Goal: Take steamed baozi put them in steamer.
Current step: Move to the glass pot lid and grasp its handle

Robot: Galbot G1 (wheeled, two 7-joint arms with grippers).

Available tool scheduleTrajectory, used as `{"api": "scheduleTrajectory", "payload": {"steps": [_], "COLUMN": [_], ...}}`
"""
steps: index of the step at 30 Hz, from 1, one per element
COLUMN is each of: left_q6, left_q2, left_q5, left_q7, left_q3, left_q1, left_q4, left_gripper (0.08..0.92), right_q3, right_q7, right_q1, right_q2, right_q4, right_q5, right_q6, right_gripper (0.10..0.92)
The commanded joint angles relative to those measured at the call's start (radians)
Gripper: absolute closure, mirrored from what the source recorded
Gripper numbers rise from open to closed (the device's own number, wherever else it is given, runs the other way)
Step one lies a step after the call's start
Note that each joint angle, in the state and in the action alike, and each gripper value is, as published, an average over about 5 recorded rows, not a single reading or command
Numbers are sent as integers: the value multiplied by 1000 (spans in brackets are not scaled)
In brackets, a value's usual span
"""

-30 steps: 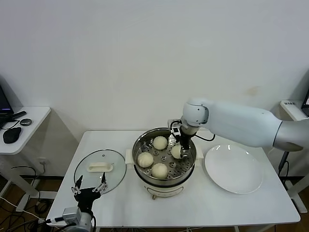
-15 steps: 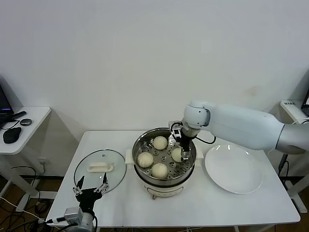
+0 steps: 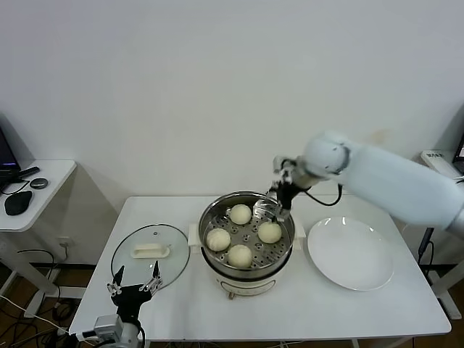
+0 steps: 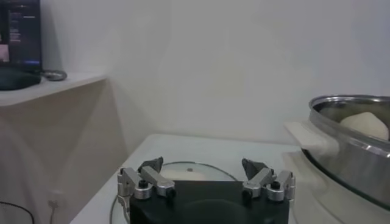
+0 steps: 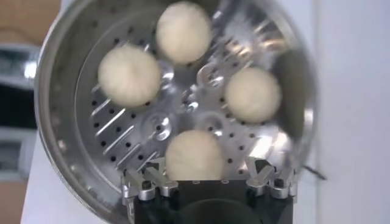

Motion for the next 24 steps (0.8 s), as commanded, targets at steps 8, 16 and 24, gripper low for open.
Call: {"api": "scheduleTrajectory", "payload": {"steps": [8,16,24], "left_q6": [-88,-141,-168], "left_q2": [2,3,11], "left_q5": [-16,43,120], "left_q7": [18,22,20], "left_q3": [-2,-15,-15], "left_q1": [-1,-25,-48], "left_q4": [7,32,85], "left_gripper": [177,177,177], "right_q3": [1163,1614,1696], "right_q7": [613,683,817], "right_q1": [-801,-1239,-1505], "right_q2": [-56,155,403], "right_q4": [55,111,165], "right_q5": [291,301,218], "right_q6": [349,438,597], "right_gripper": [203,203,203]}}
